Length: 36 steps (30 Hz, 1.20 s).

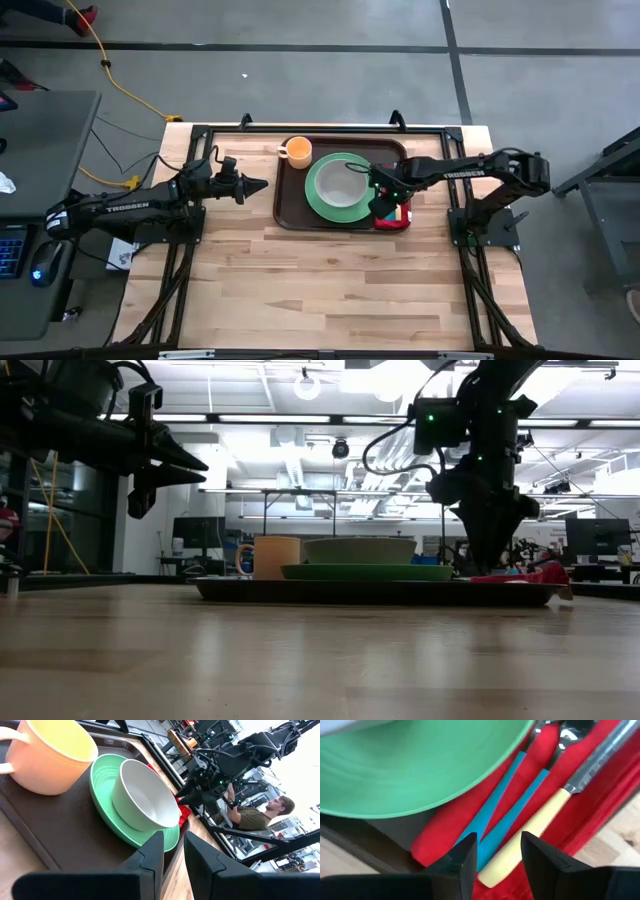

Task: Set up tray
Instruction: Adjust the silverware on top of red table napkin on the brown tray

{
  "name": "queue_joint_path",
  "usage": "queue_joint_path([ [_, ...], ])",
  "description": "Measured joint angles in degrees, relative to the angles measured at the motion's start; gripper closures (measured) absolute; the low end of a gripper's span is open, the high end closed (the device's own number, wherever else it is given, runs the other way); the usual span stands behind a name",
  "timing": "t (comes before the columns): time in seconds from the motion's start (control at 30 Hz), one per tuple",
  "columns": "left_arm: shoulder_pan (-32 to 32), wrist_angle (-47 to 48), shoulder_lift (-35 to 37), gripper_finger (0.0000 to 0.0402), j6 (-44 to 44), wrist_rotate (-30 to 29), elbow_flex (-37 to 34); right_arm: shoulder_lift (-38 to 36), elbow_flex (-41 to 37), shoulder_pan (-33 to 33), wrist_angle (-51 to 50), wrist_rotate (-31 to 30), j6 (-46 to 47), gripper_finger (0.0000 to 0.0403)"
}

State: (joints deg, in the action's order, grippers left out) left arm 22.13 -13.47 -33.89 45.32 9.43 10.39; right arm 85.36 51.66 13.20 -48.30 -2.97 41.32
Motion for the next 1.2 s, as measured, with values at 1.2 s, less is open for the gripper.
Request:
queue_joint_path([
  [1.2,-0.01,-0.02,0.00,0.0295,0.17,2.10,0.04,-0.31,-5.16,-3.13,5.78,6.09,1.97,0.0274],
])
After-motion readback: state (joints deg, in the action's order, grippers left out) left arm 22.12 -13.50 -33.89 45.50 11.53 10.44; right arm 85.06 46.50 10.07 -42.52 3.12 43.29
